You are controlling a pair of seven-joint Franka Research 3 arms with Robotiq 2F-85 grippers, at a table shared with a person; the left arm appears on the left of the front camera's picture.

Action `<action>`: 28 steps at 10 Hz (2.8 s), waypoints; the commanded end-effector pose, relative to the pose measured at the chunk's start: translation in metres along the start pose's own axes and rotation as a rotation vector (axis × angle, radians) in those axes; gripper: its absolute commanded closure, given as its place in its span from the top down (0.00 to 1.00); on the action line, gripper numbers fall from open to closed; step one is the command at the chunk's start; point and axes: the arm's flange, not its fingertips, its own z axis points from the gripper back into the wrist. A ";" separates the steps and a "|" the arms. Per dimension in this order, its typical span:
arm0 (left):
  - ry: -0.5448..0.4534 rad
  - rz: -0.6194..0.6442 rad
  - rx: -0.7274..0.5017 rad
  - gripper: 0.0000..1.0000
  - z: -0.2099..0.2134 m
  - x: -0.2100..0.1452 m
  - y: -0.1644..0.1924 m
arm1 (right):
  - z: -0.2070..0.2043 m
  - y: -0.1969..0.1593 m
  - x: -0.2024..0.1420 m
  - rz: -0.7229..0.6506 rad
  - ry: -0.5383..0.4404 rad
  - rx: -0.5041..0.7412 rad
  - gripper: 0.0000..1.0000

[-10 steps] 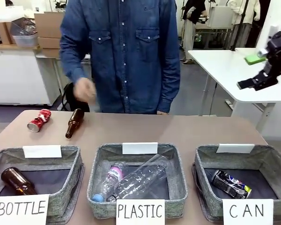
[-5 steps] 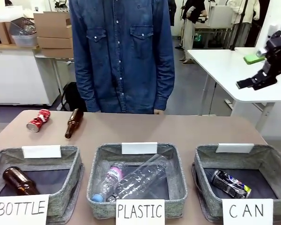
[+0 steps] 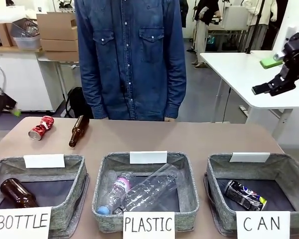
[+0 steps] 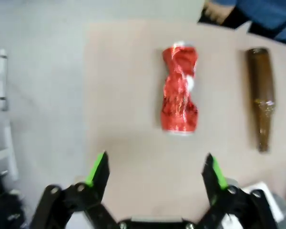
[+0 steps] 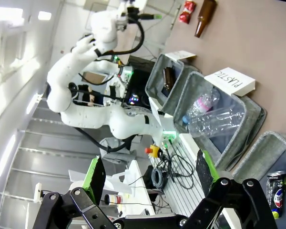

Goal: Sort the can waste into the basket.
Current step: Pick up the can waste from the table and place it in the right Fabric basket.

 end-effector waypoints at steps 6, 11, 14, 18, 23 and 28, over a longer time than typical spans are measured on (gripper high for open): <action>0.054 -0.042 0.106 1.00 -0.108 0.035 -0.035 | 0.002 0.001 0.000 0.016 0.006 0.003 1.00; 0.112 -0.031 0.050 1.00 -0.143 0.060 -0.023 | 0.002 0.001 0.000 0.016 0.006 0.003 1.00; 0.135 -0.048 0.029 0.28 -0.145 0.060 -0.022 | 0.002 0.001 0.000 0.016 0.006 0.003 1.00; 0.114 -0.010 -0.006 0.06 -0.134 0.053 -0.006 | 0.002 0.001 0.000 0.016 0.006 0.003 1.00; 0.082 -0.011 -0.055 0.00 -0.111 0.046 -0.002 | 0.002 0.001 0.000 0.016 0.006 0.003 1.00; -0.031 -0.126 -0.291 0.00 0.108 -0.064 -0.016 | 0.002 0.001 0.000 0.016 0.006 0.003 1.00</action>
